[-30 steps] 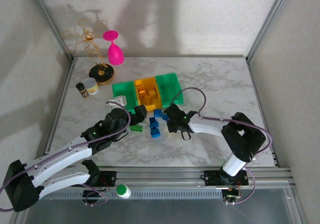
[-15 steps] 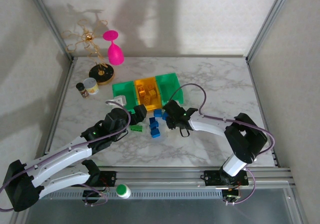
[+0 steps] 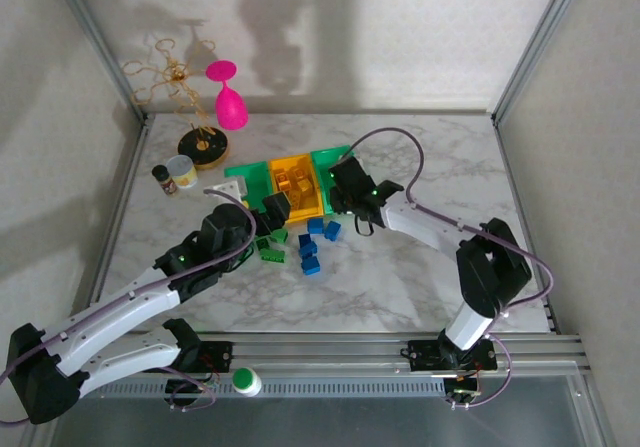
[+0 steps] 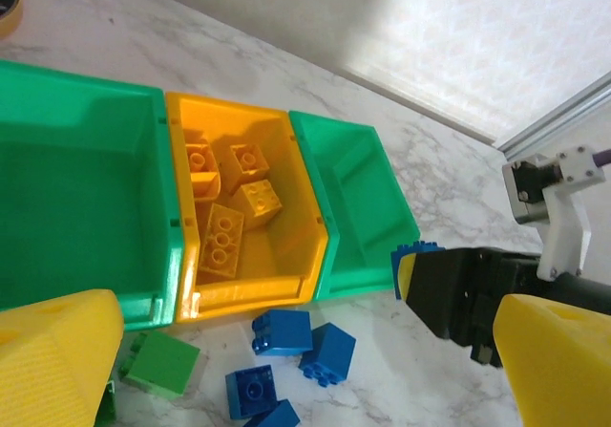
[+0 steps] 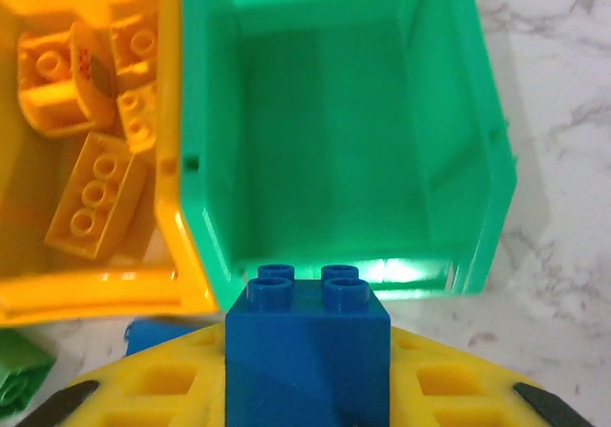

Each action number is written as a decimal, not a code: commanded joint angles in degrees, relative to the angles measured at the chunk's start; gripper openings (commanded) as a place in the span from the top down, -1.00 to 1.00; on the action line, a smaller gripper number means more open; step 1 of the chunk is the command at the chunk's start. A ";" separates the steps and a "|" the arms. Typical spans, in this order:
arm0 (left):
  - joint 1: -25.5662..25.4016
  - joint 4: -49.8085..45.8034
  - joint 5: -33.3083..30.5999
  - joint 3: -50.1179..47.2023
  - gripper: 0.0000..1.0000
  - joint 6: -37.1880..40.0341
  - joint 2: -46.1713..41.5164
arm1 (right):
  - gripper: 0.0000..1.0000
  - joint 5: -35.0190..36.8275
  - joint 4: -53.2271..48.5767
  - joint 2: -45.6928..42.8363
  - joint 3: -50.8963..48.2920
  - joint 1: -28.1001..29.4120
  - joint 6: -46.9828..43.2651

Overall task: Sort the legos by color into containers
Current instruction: Pick up the lego from the center of the table, then place the lego in the container.

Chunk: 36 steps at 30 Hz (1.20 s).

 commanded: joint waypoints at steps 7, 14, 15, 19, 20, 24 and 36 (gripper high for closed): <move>1.79 1.38 -0.18 2.27 -0.99 1.66 2.31 | 0.37 1.55 1.90 10.44 8.41 -4.02 -2.42; 2.81 2.27 0.00 2.34 -0.99 1.48 3.37 | 0.37 1.45 2.83 16.76 12.80 -5.47 -3.10; 2.90 2.34 0.00 2.28 -0.99 1.40 3.55 | 0.37 1.15 3.21 17.51 13.18 -5.59 -3.30; 3.39 2.36 0.09 2.08 -0.99 1.22 3.64 | 0.37 0.23 3.23 20.19 15.69 -6.09 -3.55; 3.47 2.33 0.09 2.01 -0.99 1.22 3.66 | 0.36 0.05 3.28 20.72 16.19 -6.17 -3.65; 3.82 2.22 0.06 1.68 -0.99 1.40 3.37 | 0.33 -0.21 2.80 22.91 17.93 -6.53 -3.62; 4.29 2.29 0.26 1.02 -0.99 1.47 3.37 | 0.21 -1.97 3.77 25.68 18.52 -7.39 -3.32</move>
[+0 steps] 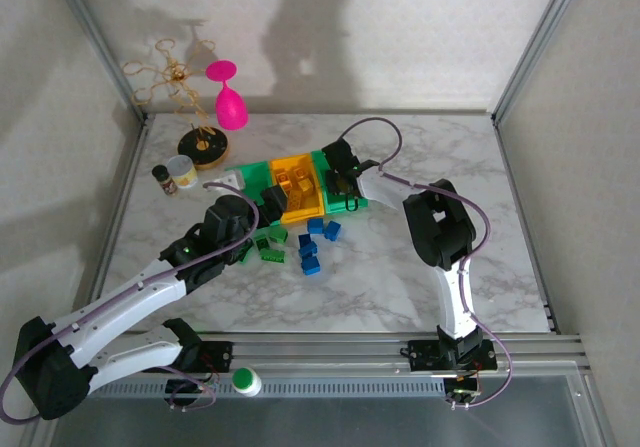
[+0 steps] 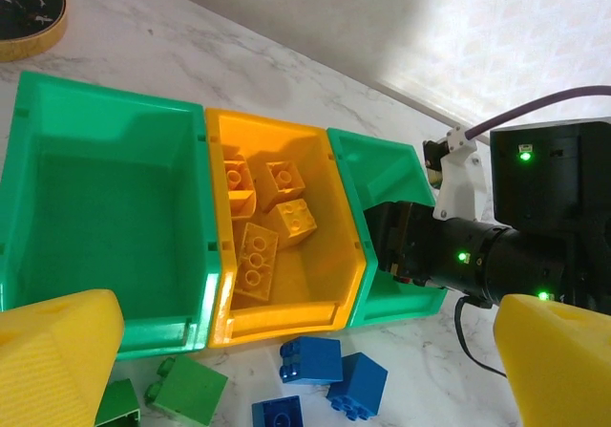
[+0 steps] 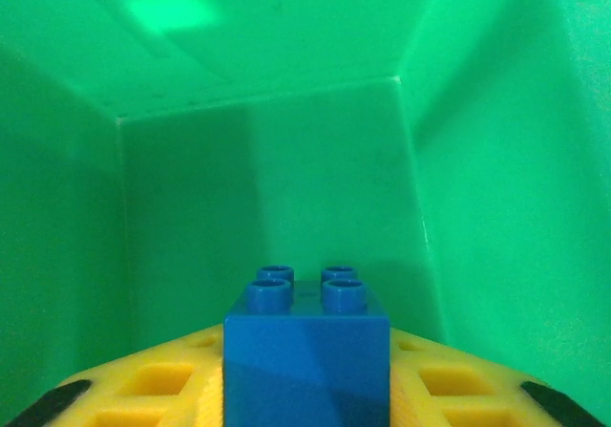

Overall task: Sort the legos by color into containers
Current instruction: Place the lego in the container.

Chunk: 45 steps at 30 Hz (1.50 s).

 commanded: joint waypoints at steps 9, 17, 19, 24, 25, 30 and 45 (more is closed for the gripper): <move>0.66 1.09 0.31 0.71 -0.99 1.13 -0.14 | 0.08 -1.23 -0.06 -0.06 2.07 -0.48 -0.25; 0.66 0.59 0.22 1.09 -0.99 1.13 -0.49 | 0.14 -1.28 -0.15 -1.65 2.38 -0.53 0.30; 0.66 0.37 0.05 1.11 -0.99 1.13 -0.73 | 0.15 -1.24 -0.41 -1.59 2.75 -0.53 0.28; 0.66 -0.09 -0.42 1.11 -0.99 1.22 -1.44 | 0.24 -1.43 -0.67 -1.82 3.02 -0.43 0.46; 0.73 -0.20 -0.47 1.11 -0.99 1.28 -1.47 | 0.27 -1.44 -0.68 -1.89 3.02 -0.35 0.54; 0.75 -0.47 -0.31 1.62 -0.99 1.31 -1.64 | 0.35 -1.03 -1.26 -3.57 2.68 -0.35 0.63; 0.15 -2.69 3.16 -0.67 -0.99 -0.35 -5.32 | 0.24 2.03 -2.26 -20.32 -12.88 4.10 6.71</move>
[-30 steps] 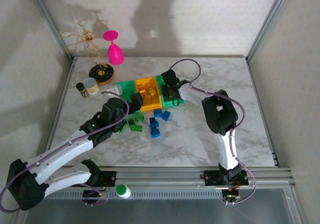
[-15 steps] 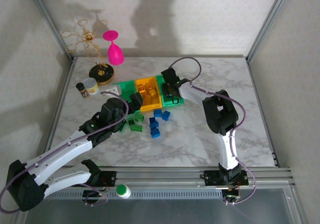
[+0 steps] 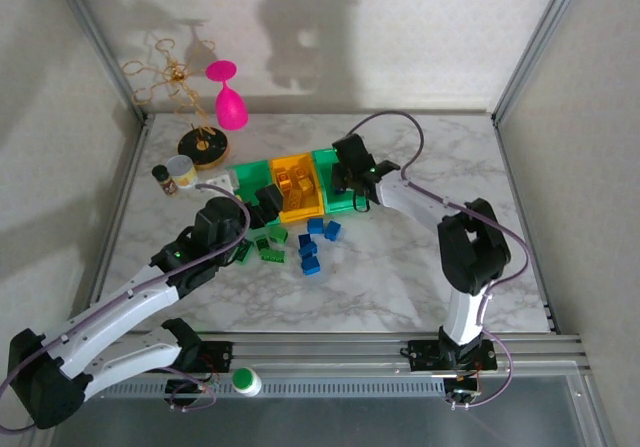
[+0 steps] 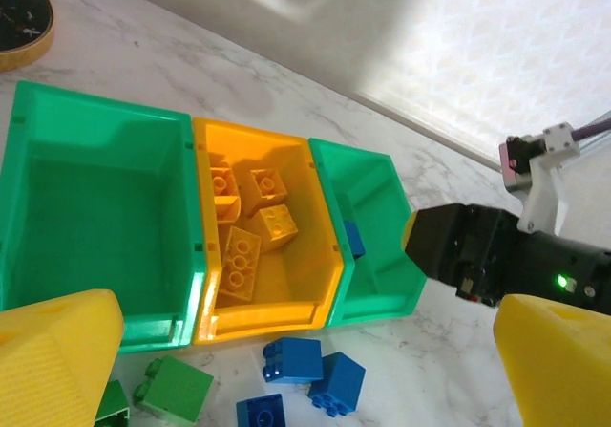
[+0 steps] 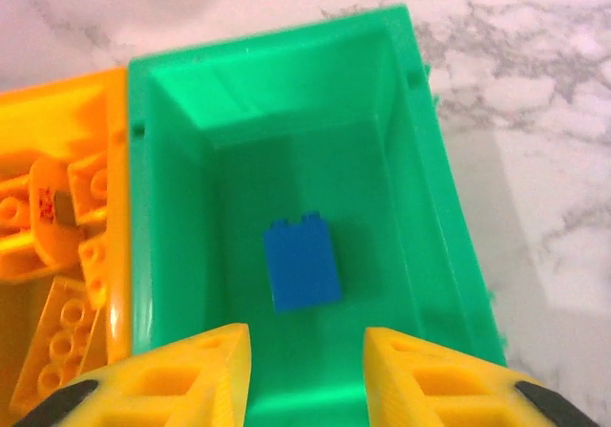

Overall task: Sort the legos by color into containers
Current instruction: Place the lego in the container, then pick up the lego from the center of the table.

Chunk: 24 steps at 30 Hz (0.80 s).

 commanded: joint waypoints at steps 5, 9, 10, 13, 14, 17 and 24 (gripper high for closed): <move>-1.49 -2.31 1.95 -2.32 -0.99 -1.63 -2.80 | 0.18 4.92 -2.25 -8.03 -10.08 6.99 9.01; -2.64 -1.81 1.77 -4.22 -0.99 -3.02 -3.69 | 0.16 4.87 0.25 -9.23 -14.45 10.25 13.67; -2.91 -1.76 1.72 -4.46 -0.99 -3.28 -3.73 | 0.15 5.15 0.22 -8.88 -14.62 10.96 14.48; -3.51 -1.69 1.33 -5.23 -0.99 -3.95 -3.89 | 0.09 5.83 0.69 -7.36 -15.17 12.45 17.48; -3.69 -1.55 1.24 -5.55 -0.99 -4.05 -3.99 | 0.05 6.12 0.82 -6.69 -15.37 12.83 18.66; -3.97 -1.57 0.87 -6.19 -0.99 -4.32 -4.25 | -0.05 6.41 1.17 -4.69 -15.36 13.99 20.55; -4.06 -2.16 0.21 -6.71 -0.99 -4.23 -4.56 | -0.22 9.38 -0.52 -1.43 -14.37 15.40 23.18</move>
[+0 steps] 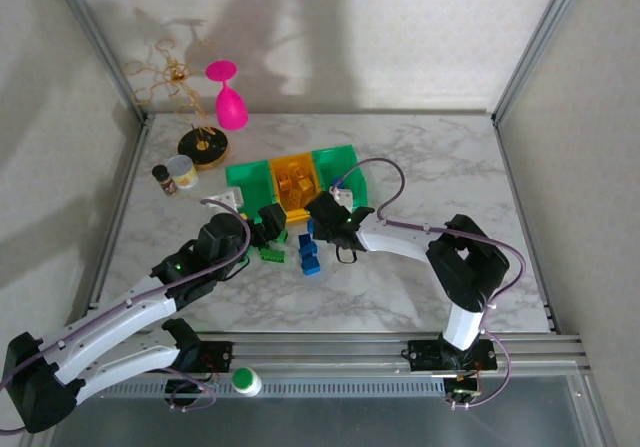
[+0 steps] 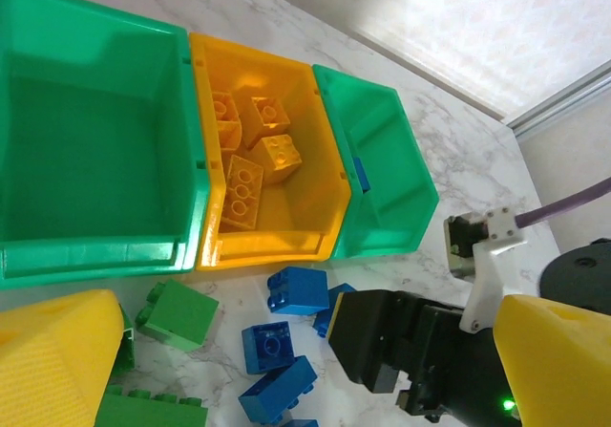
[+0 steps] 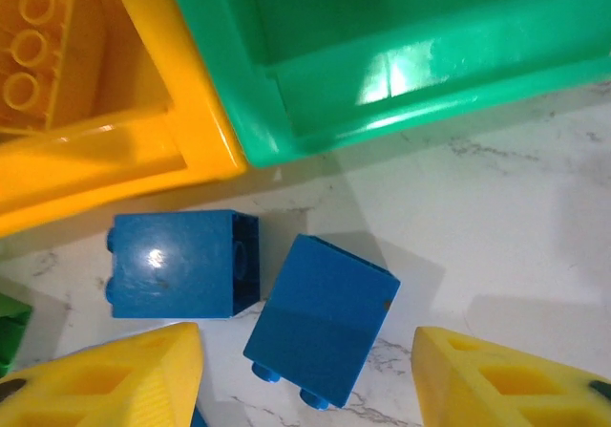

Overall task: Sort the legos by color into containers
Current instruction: Pick up the lego from the center of the table.

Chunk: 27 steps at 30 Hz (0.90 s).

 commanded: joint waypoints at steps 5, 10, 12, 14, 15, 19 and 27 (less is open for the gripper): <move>-0.41 -0.40 -1.68 -1.10 -0.99 -0.56 -1.10 | -0.25 3.58 -0.68 3.01 1.68 0.57 2.24; -0.45 -0.67 -1.86 -0.80 -0.99 -0.52 -1.05 | -0.25 4.27 -1.55 4.90 2.70 0.53 1.70; -0.45 -0.71 -2.03 -0.90 -0.99 -0.56 -1.09 | -0.22 4.80 -1.86 4.72 2.45 0.52 1.71; -0.43 -0.93 -2.05 -0.80 -0.99 -0.47 -1.09 | -0.17 5.33 -2.26 4.00 1.67 0.56 1.70; -0.45 -0.93 -2.05 -0.77 -0.99 -0.47 -1.11 | -0.15 5.33 -2.26 3.59 1.17 0.56 1.70; -0.45 -0.75 -2.22 -0.83 -0.99 -0.47 -1.09 | -0.09 6.19 -3.30 1.71 -0.79 0.46 1.79; -0.45 -0.81 -2.31 -0.36 -0.99 -0.28 -0.67 | -0.05 6.12 -3.93 -1.48 -2.15 -0.03 1.35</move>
